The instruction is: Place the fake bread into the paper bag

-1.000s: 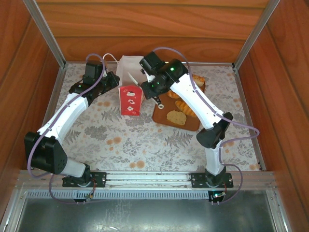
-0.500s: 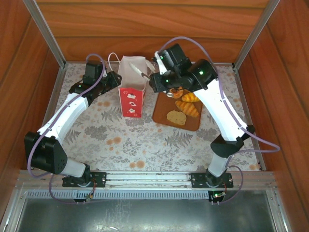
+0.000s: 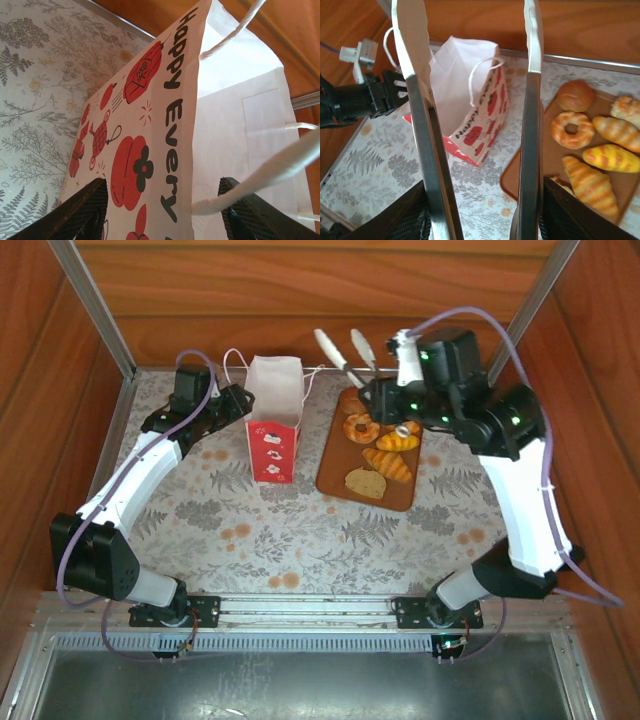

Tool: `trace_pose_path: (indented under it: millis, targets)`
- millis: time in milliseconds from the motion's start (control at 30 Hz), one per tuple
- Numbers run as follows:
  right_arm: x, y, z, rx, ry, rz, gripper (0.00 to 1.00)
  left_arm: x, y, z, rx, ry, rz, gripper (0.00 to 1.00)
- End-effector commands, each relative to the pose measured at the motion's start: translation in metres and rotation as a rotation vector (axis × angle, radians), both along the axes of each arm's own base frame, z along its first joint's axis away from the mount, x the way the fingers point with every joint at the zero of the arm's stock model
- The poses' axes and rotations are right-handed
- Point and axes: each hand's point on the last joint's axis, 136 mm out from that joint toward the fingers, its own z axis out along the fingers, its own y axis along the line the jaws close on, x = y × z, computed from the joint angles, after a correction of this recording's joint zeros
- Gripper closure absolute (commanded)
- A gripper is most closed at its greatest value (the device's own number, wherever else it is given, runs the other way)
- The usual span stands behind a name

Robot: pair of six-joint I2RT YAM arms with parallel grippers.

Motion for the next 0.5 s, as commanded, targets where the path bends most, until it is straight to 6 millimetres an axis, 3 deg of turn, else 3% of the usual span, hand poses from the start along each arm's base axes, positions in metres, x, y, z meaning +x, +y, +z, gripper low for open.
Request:
trace_pose_path:
  millis: [0, 267, 467]
  targets:
    - [-0.001, -0.024, -0.004, 0.002, 0.005, -0.076, 0.43, -0.001, 0.005, 0.024, -0.018, -0.047, -0.007, 0.35]
    - [0.002, -0.085, -0.06, -0.133, 0.136, -0.23, 0.42, -0.004, 0.015, 0.034, -0.009, -0.079, -0.001, 0.27]
    - [0.004, -0.104, -0.117, -0.152, 0.325, -0.26, 0.43, -0.011, 0.025, 0.034, -0.012, -0.085, 0.016, 0.24]
